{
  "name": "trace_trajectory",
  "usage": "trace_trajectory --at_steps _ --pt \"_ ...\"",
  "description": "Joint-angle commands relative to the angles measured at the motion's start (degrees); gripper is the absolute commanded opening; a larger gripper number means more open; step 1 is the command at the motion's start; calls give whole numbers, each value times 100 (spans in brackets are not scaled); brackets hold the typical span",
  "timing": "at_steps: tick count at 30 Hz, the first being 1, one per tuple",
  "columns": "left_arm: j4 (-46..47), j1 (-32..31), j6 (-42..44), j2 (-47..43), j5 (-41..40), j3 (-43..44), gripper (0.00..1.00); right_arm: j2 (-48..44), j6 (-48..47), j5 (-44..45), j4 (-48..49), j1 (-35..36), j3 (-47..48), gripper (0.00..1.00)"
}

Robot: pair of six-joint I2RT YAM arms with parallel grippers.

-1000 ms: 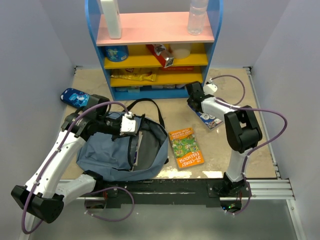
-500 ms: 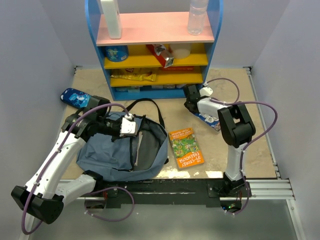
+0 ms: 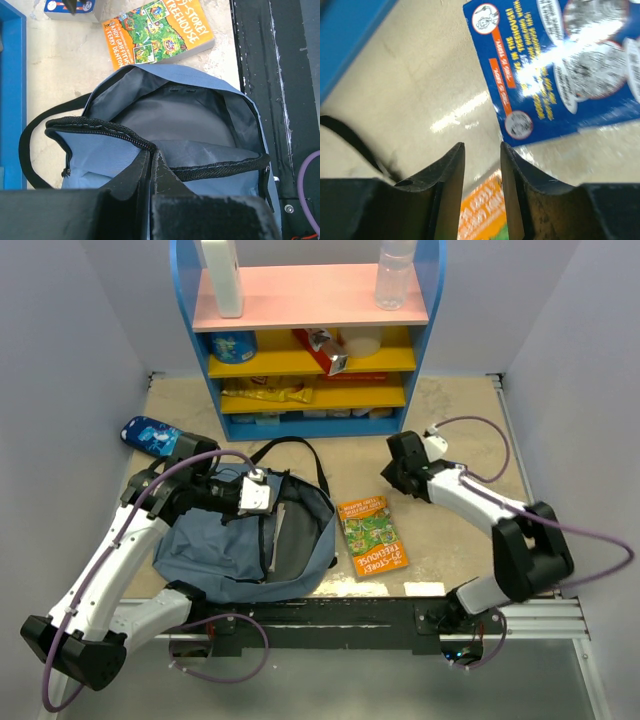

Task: Pack the student bag
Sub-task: Adjust the book at the center of the board.

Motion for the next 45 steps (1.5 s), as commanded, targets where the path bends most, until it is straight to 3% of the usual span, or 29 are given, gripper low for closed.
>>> trace_trajectory --at_steps 1,8,13,23,29,35,40,45 --pt "-130 29 163 -91 103 13 0 -1169 745 180 -704 -106 -644 39" --pt "-191 29 233 -47 138 57 0 -1461 1195 -417 -678 -1081 -1578 52" --pt "-165 29 242 -65 120 13 0 -1461 1300 -84 -880 -1512 -1596 61" --pt "-182 29 260 -47 33 -5 0 -680 1029 320 -651 -2399 -947 58" --pt "-200 38 286 -30 24 -49 0 401 554 672 -906 -2479 160 57" --pt "-209 38 286 119 94 4 0 1421 9 41 -678 -2357 1057 51" --pt "-226 38 242 207 147 101 0 1537 -273 -417 -134 -2145 1243 52" --pt "-261 38 207 181 182 145 0 1063 -414 -646 -124 -2224 928 59"
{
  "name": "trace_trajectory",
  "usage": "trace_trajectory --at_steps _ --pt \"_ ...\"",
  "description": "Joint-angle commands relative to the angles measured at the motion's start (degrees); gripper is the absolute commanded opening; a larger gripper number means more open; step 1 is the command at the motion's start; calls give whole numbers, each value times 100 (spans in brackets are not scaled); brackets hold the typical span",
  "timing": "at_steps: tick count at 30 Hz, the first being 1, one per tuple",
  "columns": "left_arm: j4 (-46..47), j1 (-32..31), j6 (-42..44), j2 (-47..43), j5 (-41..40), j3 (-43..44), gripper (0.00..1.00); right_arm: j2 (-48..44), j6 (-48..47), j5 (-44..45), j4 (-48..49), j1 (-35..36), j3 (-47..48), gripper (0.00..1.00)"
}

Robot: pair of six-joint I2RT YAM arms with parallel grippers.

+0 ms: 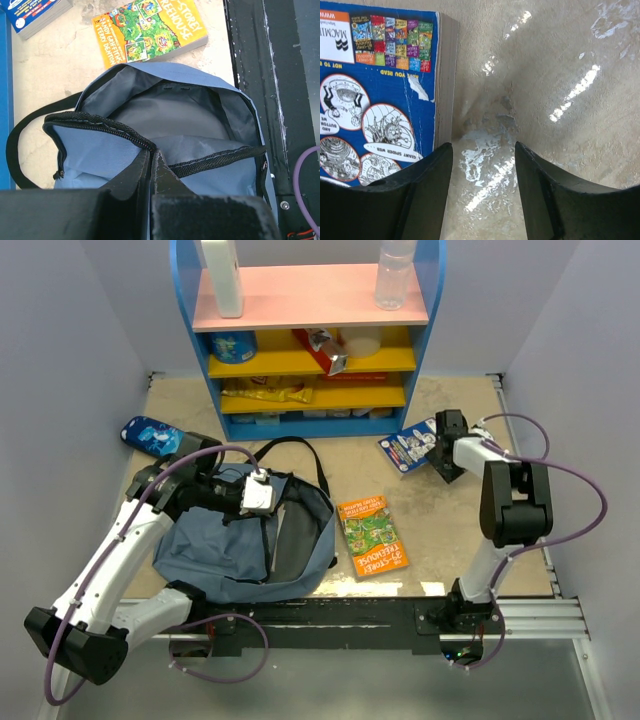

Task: Pack the student bag
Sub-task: Adjust the book at the center of the board.

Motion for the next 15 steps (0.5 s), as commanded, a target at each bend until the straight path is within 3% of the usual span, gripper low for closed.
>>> trace_trajectory --at_steps 1,7,15 --pt "-150 38 52 -7 119 145 0 -522 -154 -875 601 21 -341 58" --pt "-211 38 52 11 119 180 0 -1490 268 -1736 2216 -173 -1774 57" --pt "-238 38 78 -60 110 127 0 -1183 444 -1879 2360 -173 -1670 58"
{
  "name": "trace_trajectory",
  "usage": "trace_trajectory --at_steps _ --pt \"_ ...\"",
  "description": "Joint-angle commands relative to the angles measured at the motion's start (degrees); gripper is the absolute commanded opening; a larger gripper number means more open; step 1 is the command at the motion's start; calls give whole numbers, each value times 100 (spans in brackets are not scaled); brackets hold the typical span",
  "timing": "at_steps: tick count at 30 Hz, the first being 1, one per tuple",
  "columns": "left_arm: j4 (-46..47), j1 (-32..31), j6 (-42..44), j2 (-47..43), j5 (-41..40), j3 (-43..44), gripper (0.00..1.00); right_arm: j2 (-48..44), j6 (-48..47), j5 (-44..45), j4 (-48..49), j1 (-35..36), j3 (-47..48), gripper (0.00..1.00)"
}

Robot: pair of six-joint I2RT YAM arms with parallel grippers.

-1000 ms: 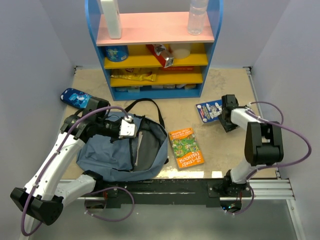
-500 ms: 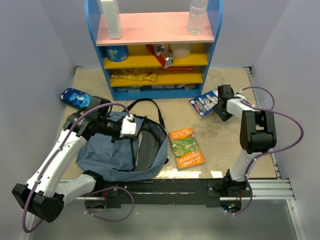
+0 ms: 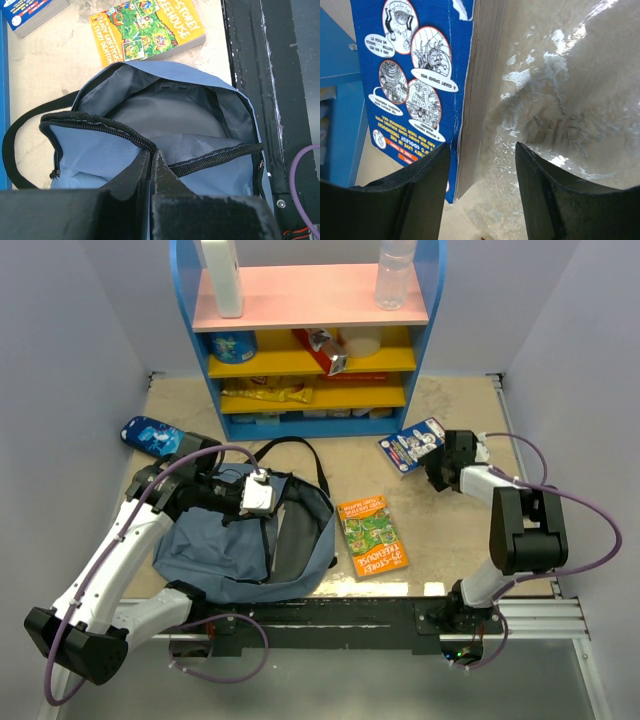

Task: Pack the student bag
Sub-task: Adjust the book at the center of the board, then pick up the book from the center of the board.

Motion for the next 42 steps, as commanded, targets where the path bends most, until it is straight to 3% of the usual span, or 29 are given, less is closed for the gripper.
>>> trace_trajectory --at_steps 1,9,15,25,35,42 --pt "-131 38 87 -77 101 79 0 150 134 -134 515 -18 142 58" --pt "-131 37 122 -112 101 -62 0 828 -16 -117 366 -27 722 57" --pt "-148 38 157 -121 101 -70 0 907 125 -204 752 -27 635 56" --pt "-175 38 192 -7 224 -88 0 213 -42 -477 1017 -27 696 54" --pt "-210 38 219 54 259 -88 0 274 -77 -600 937 -18 881 54" --pt "-227 38 210 81 251 -79 0 126 98 -942 2366 -27 328 51"
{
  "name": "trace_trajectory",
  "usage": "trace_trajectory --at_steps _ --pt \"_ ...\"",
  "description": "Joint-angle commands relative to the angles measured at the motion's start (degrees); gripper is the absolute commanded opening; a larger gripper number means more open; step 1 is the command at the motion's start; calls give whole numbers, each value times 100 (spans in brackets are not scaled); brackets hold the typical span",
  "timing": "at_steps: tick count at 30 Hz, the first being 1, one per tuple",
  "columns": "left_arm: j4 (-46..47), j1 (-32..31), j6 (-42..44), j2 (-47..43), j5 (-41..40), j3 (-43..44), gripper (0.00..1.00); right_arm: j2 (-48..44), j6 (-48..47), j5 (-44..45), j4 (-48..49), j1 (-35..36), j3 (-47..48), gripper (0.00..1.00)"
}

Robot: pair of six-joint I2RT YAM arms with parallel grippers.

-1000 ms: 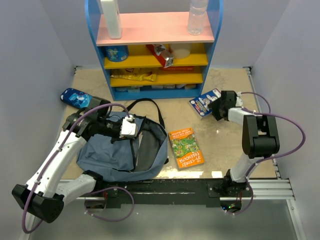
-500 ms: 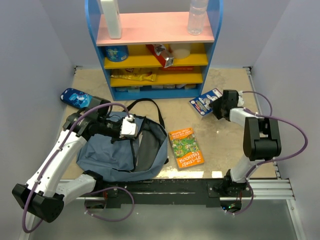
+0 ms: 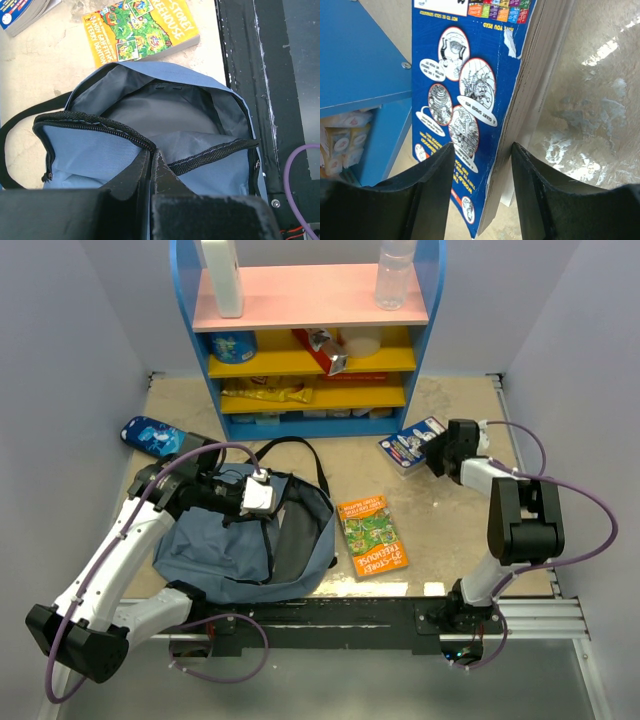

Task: Pack the student bag
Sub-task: Pick up the book from the center of the board.

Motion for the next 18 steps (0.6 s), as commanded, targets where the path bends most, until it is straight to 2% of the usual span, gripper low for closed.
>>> trace_trajectory --at_steps 1,11,14,18 --pt "-147 27 186 28 163 -55 0 -306 190 -610 1902 48 -197 51" --pt "-138 35 186 125 216 -64 0 -464 32 -918 2764 48 -426 51" --pt "-120 35 186 134 233 -81 0 -499 -108 -962 2738 48 -330 51" --pt "-103 35 177 143 260 -82 0 -166 -109 -945 2046 48 -93 51"
